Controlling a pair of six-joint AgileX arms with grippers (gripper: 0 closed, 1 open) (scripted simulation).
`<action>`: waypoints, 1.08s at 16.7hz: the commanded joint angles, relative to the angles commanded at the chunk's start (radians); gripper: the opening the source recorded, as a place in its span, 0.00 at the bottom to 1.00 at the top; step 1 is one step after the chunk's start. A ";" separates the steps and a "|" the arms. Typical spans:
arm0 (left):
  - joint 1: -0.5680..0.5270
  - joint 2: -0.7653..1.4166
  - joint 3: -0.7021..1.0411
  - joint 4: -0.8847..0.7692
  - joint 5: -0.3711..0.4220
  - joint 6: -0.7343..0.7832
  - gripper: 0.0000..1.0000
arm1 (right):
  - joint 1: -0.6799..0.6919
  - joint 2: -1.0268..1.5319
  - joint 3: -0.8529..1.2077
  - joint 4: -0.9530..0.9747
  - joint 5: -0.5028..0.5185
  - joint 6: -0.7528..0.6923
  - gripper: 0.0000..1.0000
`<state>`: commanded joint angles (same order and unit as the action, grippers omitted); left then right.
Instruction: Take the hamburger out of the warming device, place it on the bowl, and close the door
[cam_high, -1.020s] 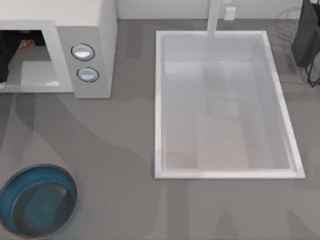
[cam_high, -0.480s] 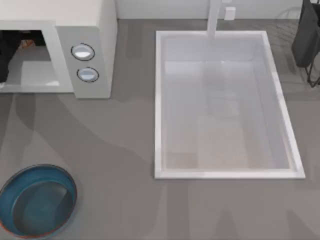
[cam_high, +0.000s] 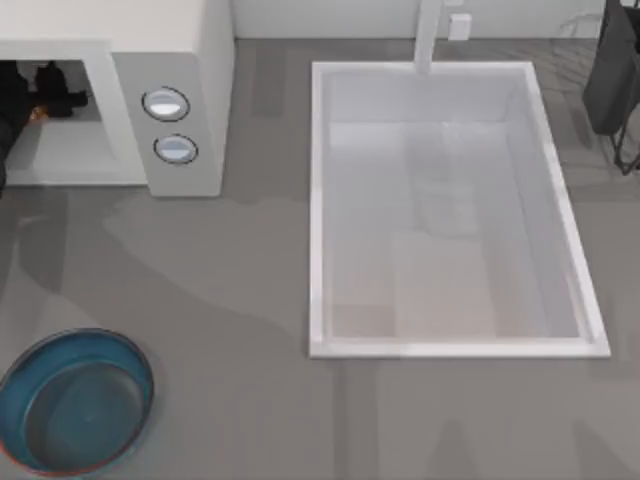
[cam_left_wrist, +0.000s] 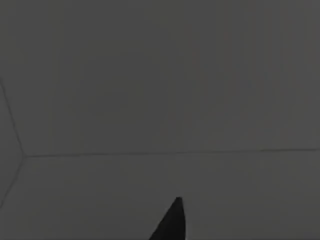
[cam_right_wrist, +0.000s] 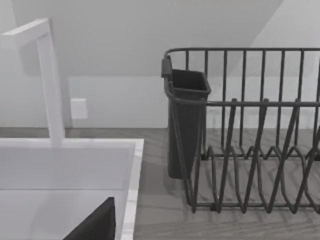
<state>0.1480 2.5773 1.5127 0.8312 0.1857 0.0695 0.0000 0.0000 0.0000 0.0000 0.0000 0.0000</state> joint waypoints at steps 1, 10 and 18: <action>0.006 -0.030 -0.076 0.041 0.006 0.002 0.00 | 0.000 0.000 0.000 0.000 0.000 0.000 1.00; 0.063 -0.278 -0.698 0.399 0.057 0.018 0.00 | 0.000 0.000 0.000 0.000 0.000 0.000 1.00; 0.063 -0.310 -0.750 0.437 0.062 0.021 0.00 | 0.000 0.000 0.000 0.000 0.000 0.000 1.00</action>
<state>0.2110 2.2678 0.7631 1.2678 0.2476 0.0904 0.0000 0.0000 0.0000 0.0000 0.0000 0.0000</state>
